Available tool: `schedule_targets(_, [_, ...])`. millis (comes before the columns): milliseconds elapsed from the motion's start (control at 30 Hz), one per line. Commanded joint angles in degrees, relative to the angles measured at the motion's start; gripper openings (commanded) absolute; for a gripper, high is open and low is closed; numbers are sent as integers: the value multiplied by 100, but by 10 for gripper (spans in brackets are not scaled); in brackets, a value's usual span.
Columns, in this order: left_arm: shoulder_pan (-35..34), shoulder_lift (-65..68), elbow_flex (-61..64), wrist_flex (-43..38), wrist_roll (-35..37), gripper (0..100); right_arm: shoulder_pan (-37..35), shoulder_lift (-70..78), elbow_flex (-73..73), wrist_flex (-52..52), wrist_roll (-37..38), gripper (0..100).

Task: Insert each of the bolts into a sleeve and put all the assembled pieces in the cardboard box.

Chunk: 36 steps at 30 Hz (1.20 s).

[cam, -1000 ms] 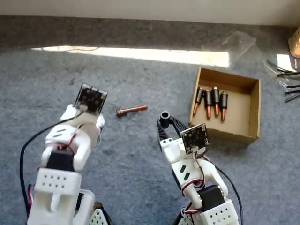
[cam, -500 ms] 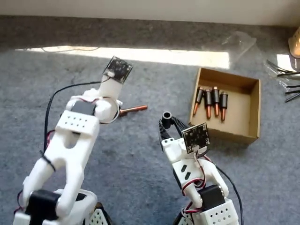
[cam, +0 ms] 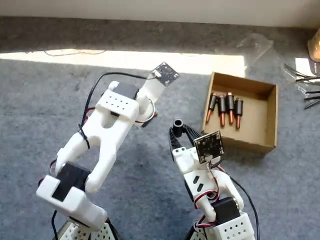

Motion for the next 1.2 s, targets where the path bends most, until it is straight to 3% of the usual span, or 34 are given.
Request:
schedule_targets(0, [75,242,-497,193,-281,193,48,-22,910,31,-18,4])
schedule_targets(267, [-31,444,-558,79,-308,196,66,-22,910,31,-18,4])
schedule_targets(433, [-453,462,-382,-484,-308,196,57,-22,910,31,-18,4])
schedule_targets(767, [-602,462,286,-1591,-316,196,57,-22,910,22,-18,4])
schedule_targets(1167, [-708,462,321,-1618,-308,196,84,-22,910,13,-18,4])
